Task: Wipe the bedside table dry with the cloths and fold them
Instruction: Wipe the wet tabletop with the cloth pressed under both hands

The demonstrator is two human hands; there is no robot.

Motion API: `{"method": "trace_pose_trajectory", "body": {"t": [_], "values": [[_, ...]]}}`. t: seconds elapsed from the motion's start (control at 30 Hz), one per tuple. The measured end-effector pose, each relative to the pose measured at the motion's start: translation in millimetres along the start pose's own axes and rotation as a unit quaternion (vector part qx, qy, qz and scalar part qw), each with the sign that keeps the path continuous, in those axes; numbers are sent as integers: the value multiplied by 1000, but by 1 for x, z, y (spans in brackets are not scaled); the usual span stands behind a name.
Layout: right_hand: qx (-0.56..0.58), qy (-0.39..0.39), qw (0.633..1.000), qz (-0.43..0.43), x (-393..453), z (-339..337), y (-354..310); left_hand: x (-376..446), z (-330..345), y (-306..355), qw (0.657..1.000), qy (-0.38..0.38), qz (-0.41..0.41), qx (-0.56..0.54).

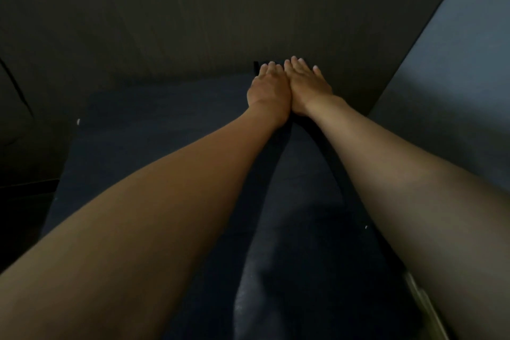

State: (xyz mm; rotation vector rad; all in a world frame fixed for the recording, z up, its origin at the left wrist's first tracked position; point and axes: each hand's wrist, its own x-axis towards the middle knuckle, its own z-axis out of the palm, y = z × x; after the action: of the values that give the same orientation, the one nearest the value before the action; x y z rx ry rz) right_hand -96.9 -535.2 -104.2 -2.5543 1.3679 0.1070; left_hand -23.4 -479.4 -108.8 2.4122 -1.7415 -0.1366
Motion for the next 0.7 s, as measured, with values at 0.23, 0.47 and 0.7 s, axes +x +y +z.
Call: {"method": "trace_pose_trajectory", "body": {"t": [0.23,0.47,0.7], "values": [[20,11,1000,-10,4,0,14,11,2,9,1000,-2,6,4],[-1,7,1000,5,-34,1,14,-22,-2,16,999,-25,23,12],[-50,1,999,-15,-134,11,21,-122,-2,43,999,-25,32,7]]}}
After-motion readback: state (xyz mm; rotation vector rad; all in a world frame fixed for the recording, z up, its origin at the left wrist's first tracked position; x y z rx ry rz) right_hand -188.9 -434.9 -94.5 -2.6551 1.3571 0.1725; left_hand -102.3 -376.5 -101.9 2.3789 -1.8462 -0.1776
